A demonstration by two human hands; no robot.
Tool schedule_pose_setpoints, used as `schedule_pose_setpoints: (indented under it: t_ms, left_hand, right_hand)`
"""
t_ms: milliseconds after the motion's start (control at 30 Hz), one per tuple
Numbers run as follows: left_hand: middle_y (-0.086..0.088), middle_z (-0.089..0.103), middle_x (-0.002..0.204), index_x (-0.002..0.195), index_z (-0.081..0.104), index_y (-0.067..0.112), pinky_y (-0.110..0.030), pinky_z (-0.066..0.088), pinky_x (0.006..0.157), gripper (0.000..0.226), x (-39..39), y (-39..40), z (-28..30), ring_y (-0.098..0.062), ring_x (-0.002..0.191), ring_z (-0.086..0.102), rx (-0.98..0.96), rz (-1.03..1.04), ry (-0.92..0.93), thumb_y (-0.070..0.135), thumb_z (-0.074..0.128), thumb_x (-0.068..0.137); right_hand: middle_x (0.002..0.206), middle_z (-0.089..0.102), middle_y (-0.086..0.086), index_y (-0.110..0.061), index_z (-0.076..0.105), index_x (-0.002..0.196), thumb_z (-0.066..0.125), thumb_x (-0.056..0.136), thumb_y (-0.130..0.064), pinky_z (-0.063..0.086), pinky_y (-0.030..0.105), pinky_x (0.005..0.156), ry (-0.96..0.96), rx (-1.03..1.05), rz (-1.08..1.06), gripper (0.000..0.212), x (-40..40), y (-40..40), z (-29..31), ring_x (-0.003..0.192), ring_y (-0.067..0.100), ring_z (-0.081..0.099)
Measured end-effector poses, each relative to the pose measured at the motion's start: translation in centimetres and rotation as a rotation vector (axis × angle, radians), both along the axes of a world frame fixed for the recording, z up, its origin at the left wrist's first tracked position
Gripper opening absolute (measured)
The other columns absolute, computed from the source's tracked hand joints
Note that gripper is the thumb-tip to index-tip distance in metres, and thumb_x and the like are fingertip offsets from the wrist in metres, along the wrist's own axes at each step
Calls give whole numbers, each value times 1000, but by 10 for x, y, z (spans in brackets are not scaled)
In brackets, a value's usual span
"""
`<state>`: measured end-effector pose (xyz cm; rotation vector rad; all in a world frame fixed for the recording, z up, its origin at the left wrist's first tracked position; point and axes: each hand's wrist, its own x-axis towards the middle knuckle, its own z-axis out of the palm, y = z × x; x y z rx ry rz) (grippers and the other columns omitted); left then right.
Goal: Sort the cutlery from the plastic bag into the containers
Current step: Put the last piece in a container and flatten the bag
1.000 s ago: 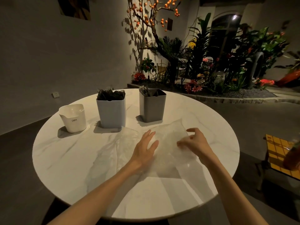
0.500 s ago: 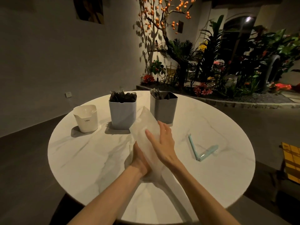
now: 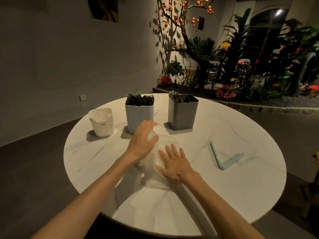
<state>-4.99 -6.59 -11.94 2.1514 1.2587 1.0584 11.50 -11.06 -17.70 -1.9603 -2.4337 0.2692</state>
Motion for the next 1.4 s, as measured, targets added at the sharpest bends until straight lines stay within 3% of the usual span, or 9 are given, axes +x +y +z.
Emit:
schedule_pose_setpoints:
  t_ms: [167,300,467,700,833,967,1100,1300,1400]
  left_hand:
    - [8,-2,169,160,9,32,-41,-8,125,68,3,-17,-32,-14,155,-9,-211,-240,721,61,29,103]
    - [15,-3,168,160,8,40,-40,-8,126,80,-12,-16,-43,-7,154,-10,-274,-274,689,74,37,93]
    - [18,18,165,146,46,41,-43,4,126,74,-20,-10,-34,-7,153,7,-356,-217,541,80,49,84]
    - [7,58,133,97,75,24,-23,33,104,21,21,-6,-35,-15,127,52,-275,-91,332,43,70,90]
    - [16,41,147,116,66,38,-31,32,111,38,36,-12,-39,-13,134,41,-389,-180,389,53,76,81]
    - [21,34,151,119,61,47,-33,32,114,47,41,-13,-41,-11,137,37,-394,-248,421,61,75,76]
    - [20,34,152,120,60,48,-36,31,116,45,46,-8,-39,-12,139,36,-382,-258,474,62,73,79]
    - [17,38,149,121,61,42,-28,30,111,43,71,-9,-35,-9,135,38,-356,-280,447,52,75,82]
    - [14,43,144,123,63,36,-21,28,102,42,88,-10,-31,-6,130,39,-319,-315,441,43,77,84]
  right_hand:
    - [169,-14,2,-26,-7,161,-20,64,-91,-10,48,125,-4,17,55,118,10,-1,-6,155,24,-16]
    - [169,16,-2,-33,27,158,19,81,-88,7,46,126,230,23,41,95,38,-5,0,156,20,9]
    - [131,54,9,-19,53,128,58,86,-70,56,46,87,281,420,-588,66,101,-7,22,107,28,60]
    - [150,31,17,-19,33,142,58,72,-85,37,57,109,33,317,-842,99,142,-23,24,136,39,35]
    - [160,16,16,-21,27,147,66,74,-76,32,61,112,202,273,-900,99,159,-29,10,145,44,26]
    - [143,42,12,-16,55,134,61,87,-59,41,49,106,135,416,-802,64,168,-31,6,128,34,44]
    - [162,26,12,-20,34,151,58,96,-36,21,56,119,106,283,-770,63,202,-25,17,149,35,23]
    - [121,57,14,-7,56,123,60,92,-9,49,40,86,204,248,-728,31,204,-21,20,109,30,53]
    - [131,60,10,-16,62,128,67,89,-13,51,40,95,247,298,-605,40,199,-20,16,115,28,56]
